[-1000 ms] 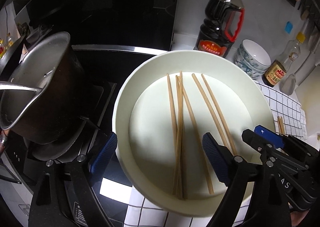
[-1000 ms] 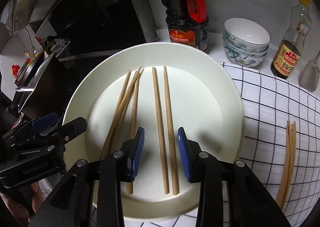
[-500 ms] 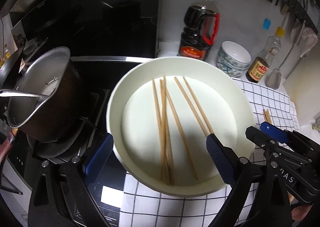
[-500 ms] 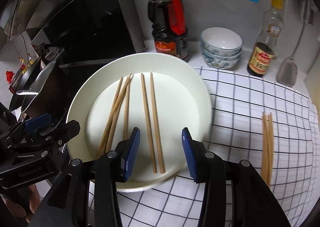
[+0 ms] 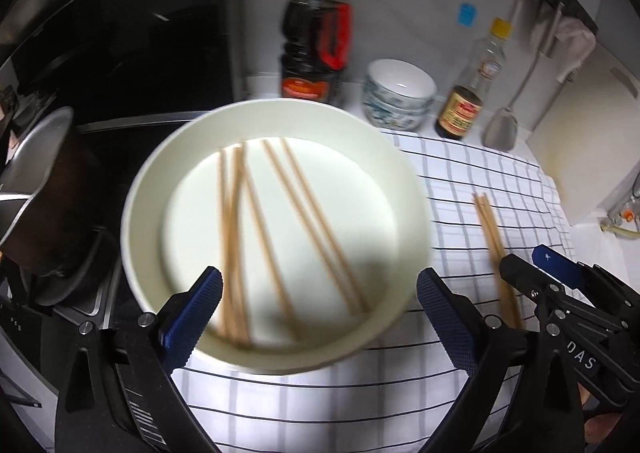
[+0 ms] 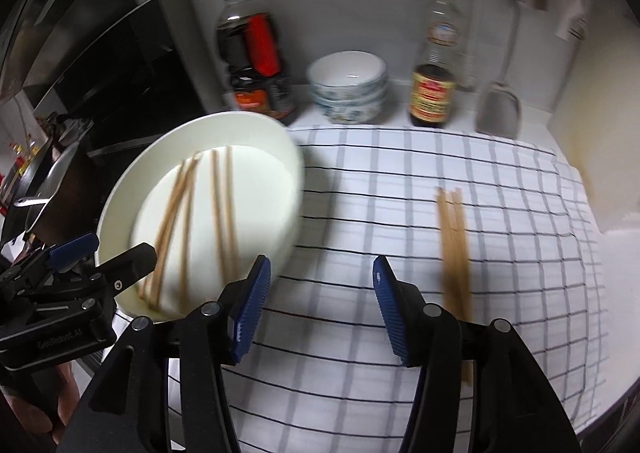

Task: Organize utensils
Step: 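Withdraw the right tool from the bowl back over the chopsticks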

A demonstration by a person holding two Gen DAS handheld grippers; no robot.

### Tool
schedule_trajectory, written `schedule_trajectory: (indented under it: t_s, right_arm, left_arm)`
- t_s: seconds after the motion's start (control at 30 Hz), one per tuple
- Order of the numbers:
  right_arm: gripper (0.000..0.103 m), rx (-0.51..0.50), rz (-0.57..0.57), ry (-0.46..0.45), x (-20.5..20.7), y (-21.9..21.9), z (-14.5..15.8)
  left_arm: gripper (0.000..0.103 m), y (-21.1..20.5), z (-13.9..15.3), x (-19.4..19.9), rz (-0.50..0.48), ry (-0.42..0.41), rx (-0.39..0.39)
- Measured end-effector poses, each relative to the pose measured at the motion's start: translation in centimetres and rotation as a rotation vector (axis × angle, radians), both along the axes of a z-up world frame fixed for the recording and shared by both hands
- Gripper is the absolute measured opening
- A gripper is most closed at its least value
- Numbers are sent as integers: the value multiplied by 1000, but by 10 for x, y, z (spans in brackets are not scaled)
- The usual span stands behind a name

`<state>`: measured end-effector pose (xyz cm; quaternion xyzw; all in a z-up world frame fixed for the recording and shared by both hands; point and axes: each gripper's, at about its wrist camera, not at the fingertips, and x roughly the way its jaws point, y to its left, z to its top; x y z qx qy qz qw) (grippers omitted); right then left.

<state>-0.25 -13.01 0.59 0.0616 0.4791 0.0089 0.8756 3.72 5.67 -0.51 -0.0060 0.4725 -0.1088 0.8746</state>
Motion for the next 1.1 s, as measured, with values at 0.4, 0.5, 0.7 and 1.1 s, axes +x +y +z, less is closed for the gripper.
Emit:
schedule_trajectory:
  t_s: [0.4, 0.5, 0.7, 1.1]
  right_arm:
    - [53, -10, -97, 25, -48, -147, -31]
    - [53, 5, -69, 33, -48, -169, -44]
    - [53, 45, -50, 33, -38, -180, -67]
    - [53, 26, -31, 42, -2, -152, -106]
  left_arm:
    - [96, -122, -11, -28, -23, -8, 33]
    - [96, -143, -23, -34, -10, 9, 61]
    - [96, -162, -45, -39, -7, 31, 106]
    - [96, -163, -85, -20, -20, 34, 85]
